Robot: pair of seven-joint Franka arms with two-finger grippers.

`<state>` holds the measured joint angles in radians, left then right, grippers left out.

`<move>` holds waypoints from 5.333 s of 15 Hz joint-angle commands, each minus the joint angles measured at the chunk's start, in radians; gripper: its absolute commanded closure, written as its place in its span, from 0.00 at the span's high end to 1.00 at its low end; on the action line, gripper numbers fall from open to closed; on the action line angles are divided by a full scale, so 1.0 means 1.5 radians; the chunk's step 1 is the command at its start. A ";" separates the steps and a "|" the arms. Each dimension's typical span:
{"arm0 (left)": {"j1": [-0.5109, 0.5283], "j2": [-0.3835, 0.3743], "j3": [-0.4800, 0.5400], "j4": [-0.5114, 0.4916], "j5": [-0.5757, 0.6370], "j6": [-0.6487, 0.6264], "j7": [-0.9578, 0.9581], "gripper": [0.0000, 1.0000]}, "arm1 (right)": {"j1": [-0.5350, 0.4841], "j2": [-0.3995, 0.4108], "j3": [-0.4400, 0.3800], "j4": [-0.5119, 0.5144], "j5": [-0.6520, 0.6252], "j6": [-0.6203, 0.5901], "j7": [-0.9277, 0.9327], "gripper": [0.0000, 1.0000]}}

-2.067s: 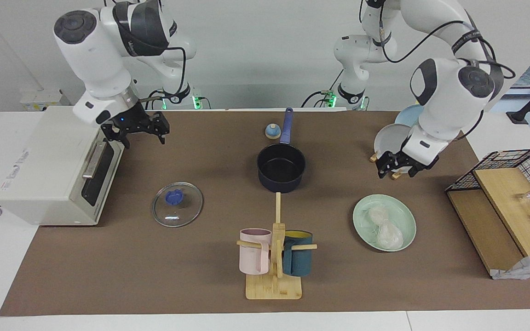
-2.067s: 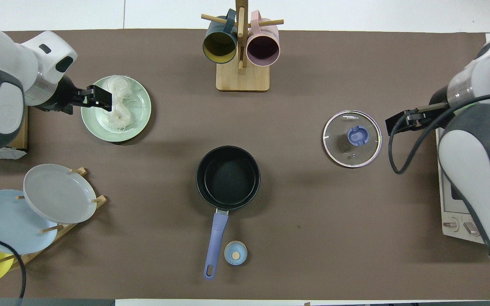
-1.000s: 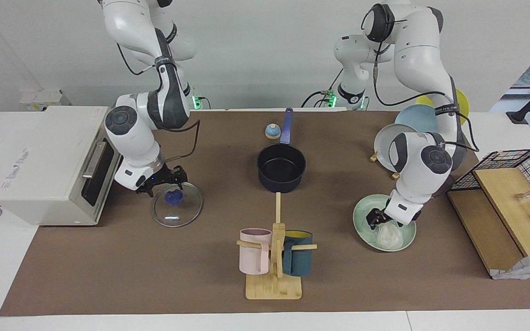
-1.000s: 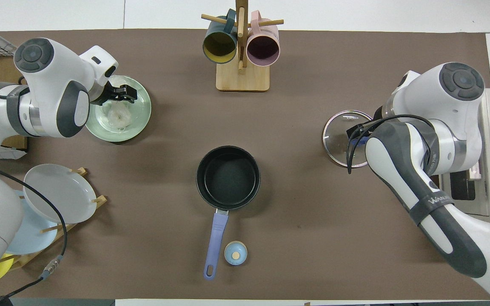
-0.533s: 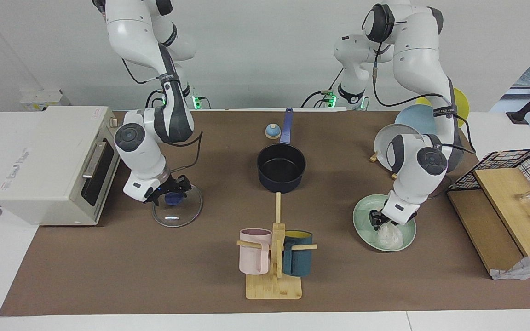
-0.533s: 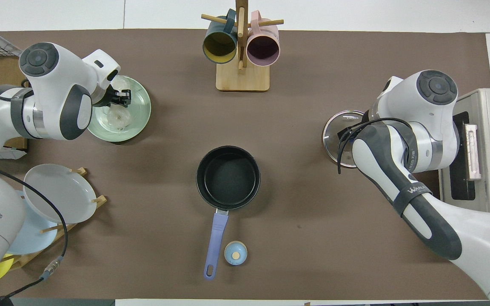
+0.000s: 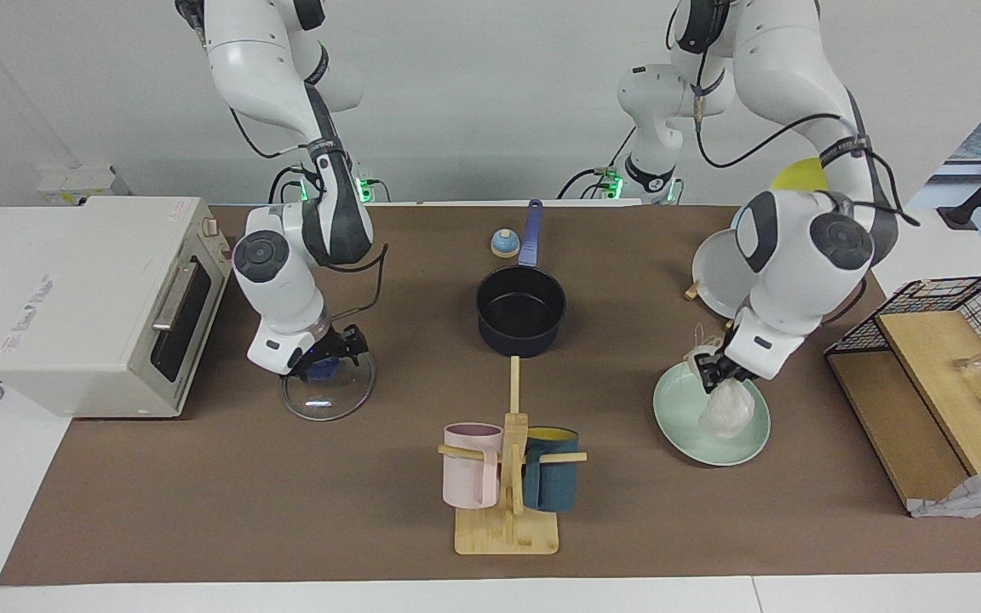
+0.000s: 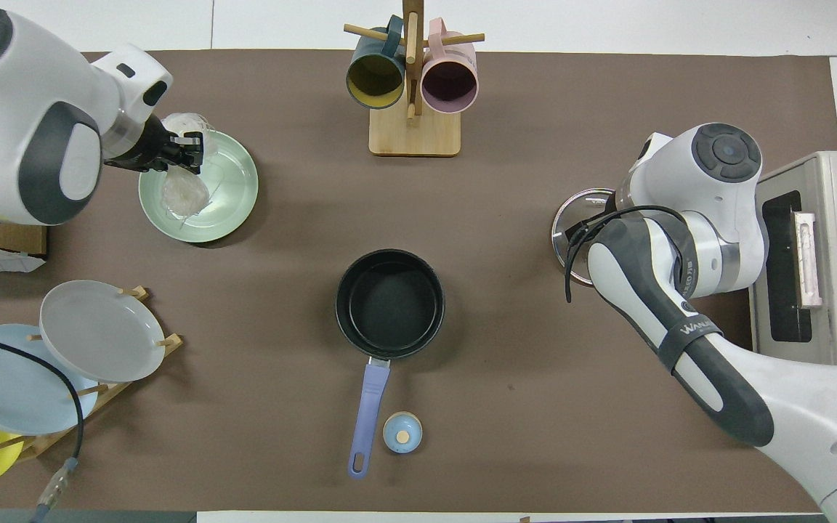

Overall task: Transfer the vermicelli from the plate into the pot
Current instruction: 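Lift the vermicelli with the left gripper and carry it over the pot, then release the vermicelli into the pot while the right gripper lifts the lid, then withdraw the left gripper while the right gripper carries the lid over the pot, then lower the glass lid onto the pot and release it with the right gripper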

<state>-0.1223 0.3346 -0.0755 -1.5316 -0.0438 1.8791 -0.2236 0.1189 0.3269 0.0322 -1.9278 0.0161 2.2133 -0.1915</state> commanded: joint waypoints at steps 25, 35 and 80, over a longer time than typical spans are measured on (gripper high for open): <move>-0.359 -0.109 0.007 -0.315 -0.095 0.225 -0.365 0.00 | -0.003 -0.008 0.004 0.131 -0.022 -0.176 -0.048 0.00; -0.350 -0.055 0.008 -0.314 -0.092 0.288 -0.317 0.00 | 0.017 -0.015 0.027 0.251 -0.012 -0.335 0.009 0.00; 0.007 -0.244 0.020 -0.085 0.030 -0.224 0.084 1.00 | 0.351 0.044 0.033 0.223 0.005 -0.164 0.576 0.50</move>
<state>-0.1145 -0.0253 -0.0398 -1.6666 -0.0208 1.5607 -0.1079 0.6531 0.4191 0.0733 -1.5615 0.0301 1.9353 0.6438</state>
